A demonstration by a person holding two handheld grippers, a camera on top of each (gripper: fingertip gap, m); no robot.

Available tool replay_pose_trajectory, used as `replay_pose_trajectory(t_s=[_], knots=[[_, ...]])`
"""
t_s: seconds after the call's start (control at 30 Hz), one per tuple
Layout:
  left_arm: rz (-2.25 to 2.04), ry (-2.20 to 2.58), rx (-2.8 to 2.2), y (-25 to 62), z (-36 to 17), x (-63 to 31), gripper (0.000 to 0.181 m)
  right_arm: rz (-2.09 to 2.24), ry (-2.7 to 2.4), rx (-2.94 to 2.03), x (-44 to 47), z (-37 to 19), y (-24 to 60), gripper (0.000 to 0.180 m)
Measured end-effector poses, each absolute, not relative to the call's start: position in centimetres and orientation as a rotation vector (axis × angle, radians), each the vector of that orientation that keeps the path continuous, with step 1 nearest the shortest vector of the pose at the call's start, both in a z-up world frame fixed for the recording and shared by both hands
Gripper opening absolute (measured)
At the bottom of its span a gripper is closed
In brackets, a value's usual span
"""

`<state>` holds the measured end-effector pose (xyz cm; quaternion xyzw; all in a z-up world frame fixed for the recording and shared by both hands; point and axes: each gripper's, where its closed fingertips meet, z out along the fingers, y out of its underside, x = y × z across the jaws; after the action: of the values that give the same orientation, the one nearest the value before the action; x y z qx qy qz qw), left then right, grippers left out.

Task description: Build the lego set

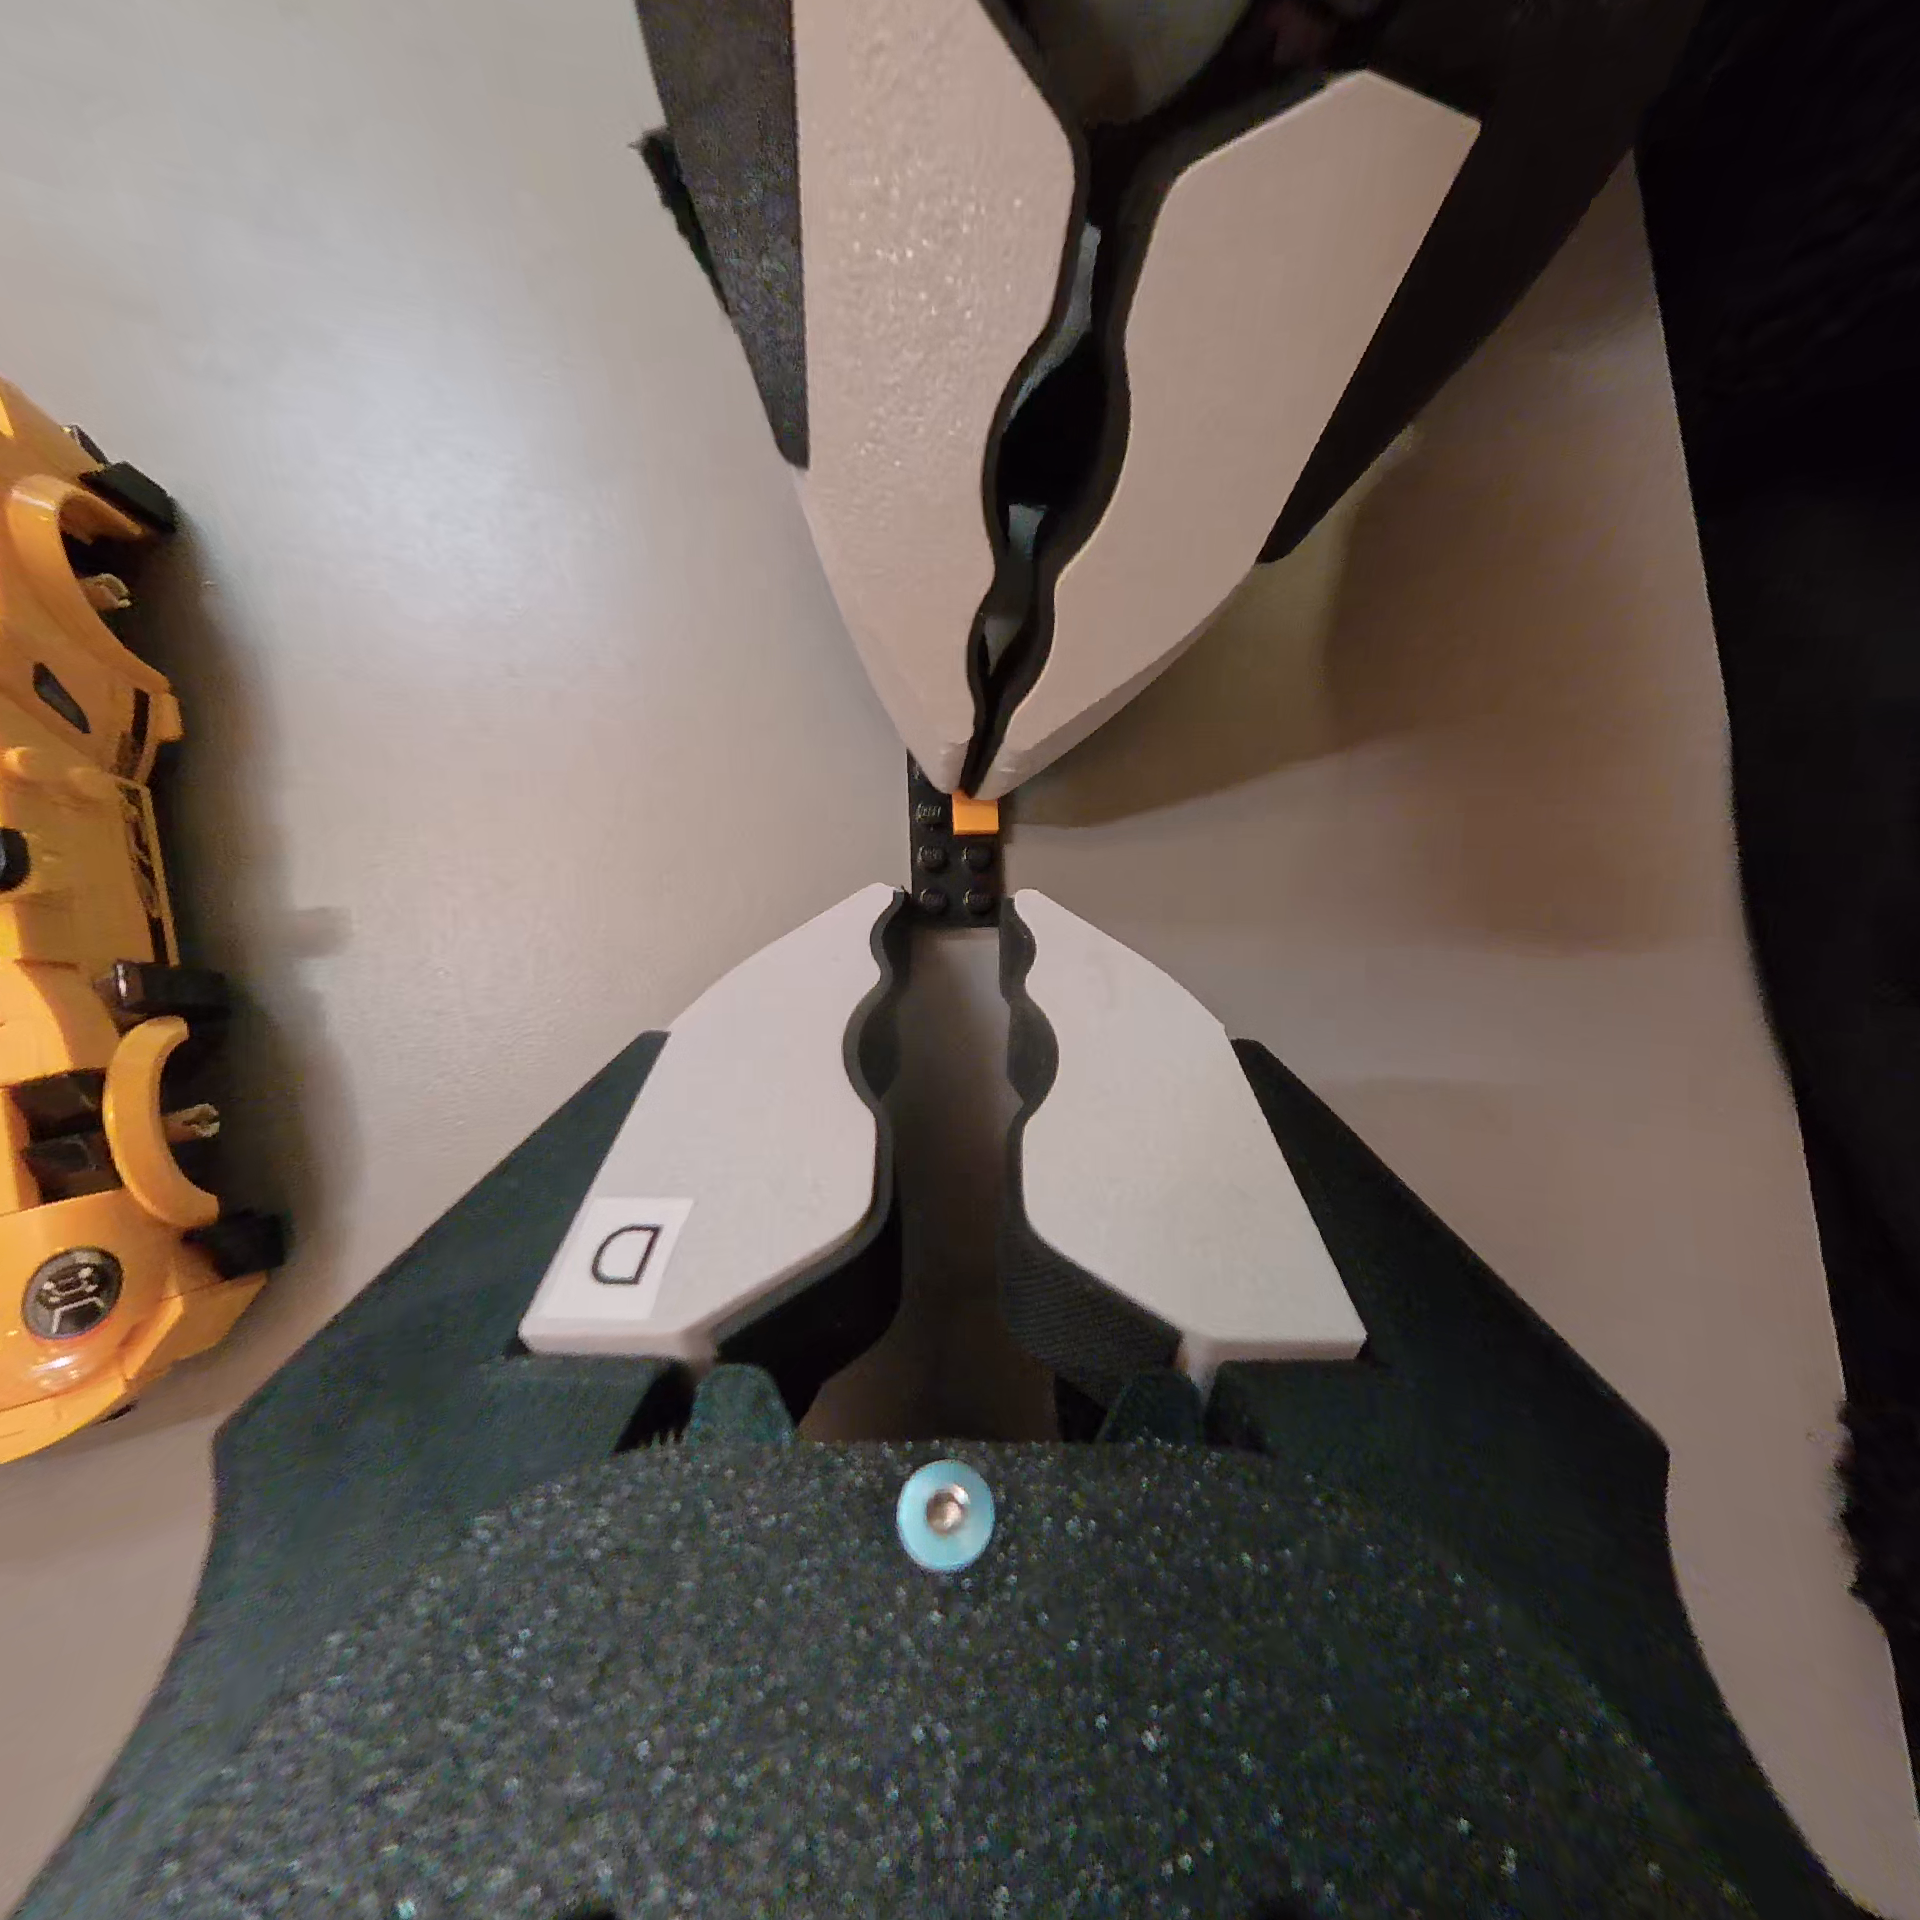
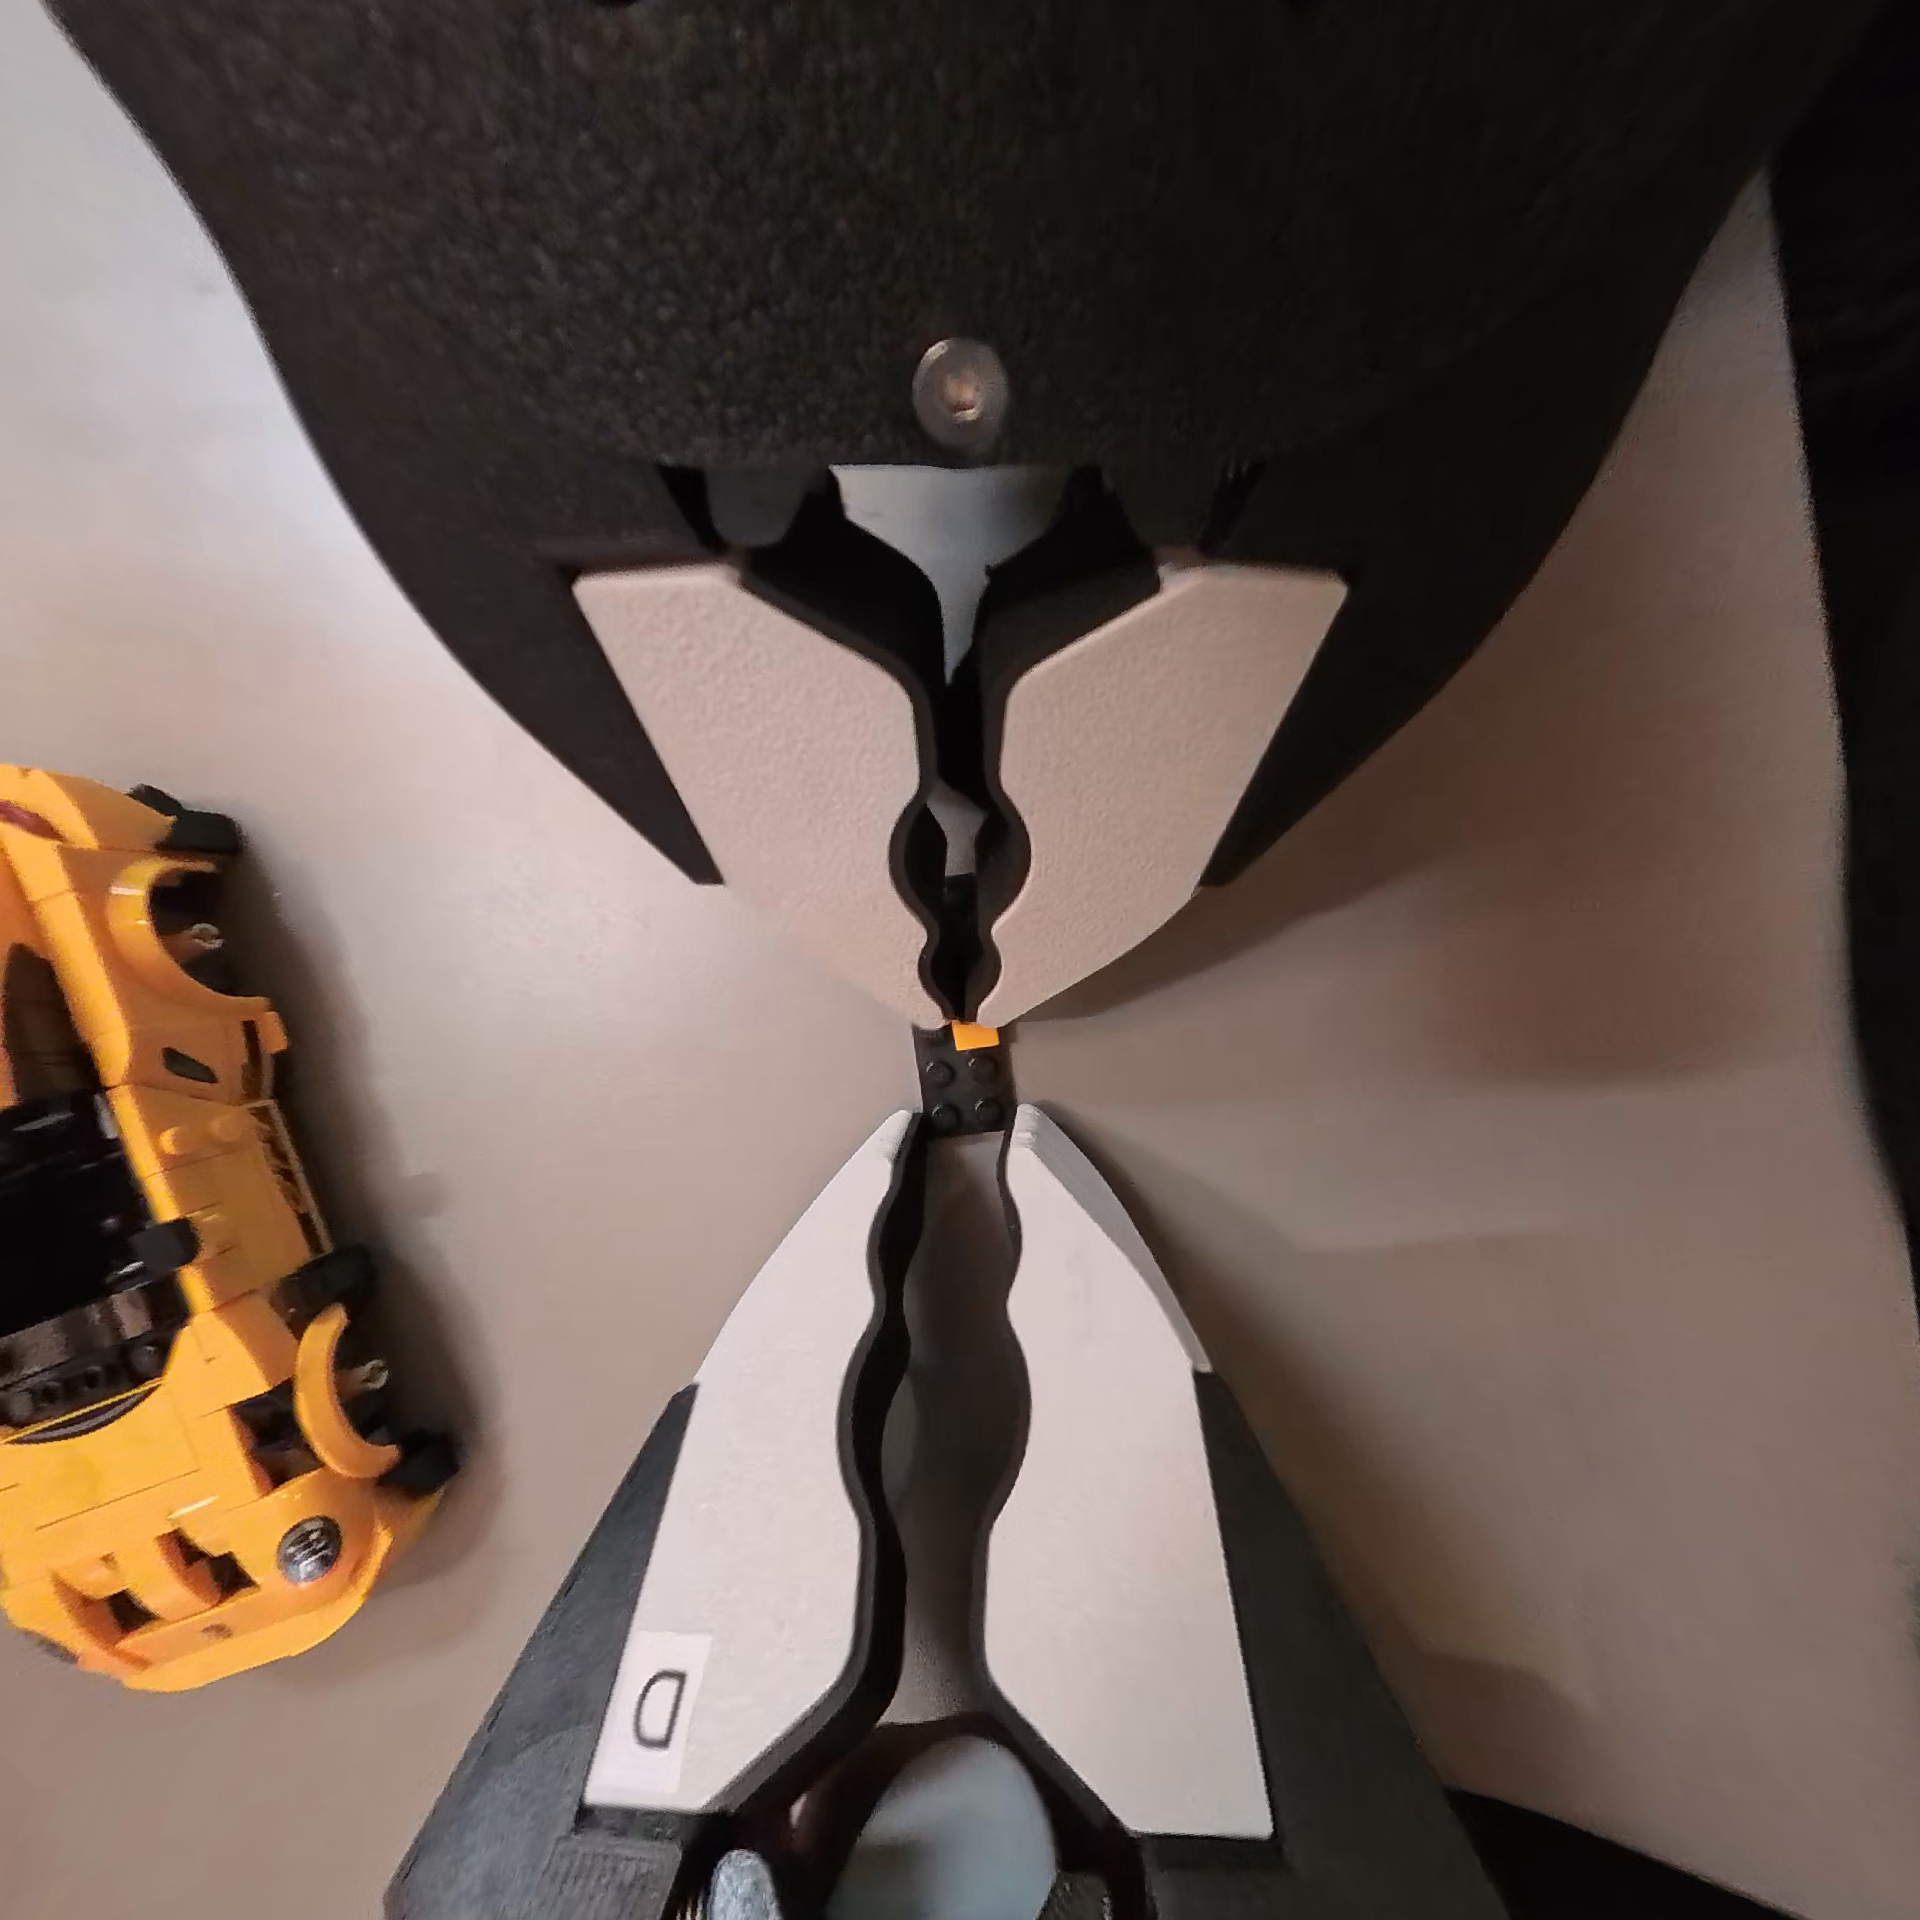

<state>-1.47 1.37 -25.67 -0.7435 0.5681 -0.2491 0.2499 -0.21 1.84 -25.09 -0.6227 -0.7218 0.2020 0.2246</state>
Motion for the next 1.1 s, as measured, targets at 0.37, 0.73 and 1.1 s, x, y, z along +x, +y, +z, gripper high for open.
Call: replay_pose_trajectory(t_s=[0.37,0.73,1.1], knots=[[-0.668,1.554,-2.008,1.4,-25.7,-1.4,0.016,0.605,-1.834,-1.748,2.6,-24.1,2.8,0.032],[-0.636,1.533,-2.001,2.0,-25.7,-1.4,0.016,0.582,-2.007,-1.695,1.0,-25.5,3.5,0.023],[-0.719,1.461,-2.063,1.5,-25.6,-1.3,0.018,0.514,-1.931,-1.684,-0.6,-25.5,6.5,0.018]])
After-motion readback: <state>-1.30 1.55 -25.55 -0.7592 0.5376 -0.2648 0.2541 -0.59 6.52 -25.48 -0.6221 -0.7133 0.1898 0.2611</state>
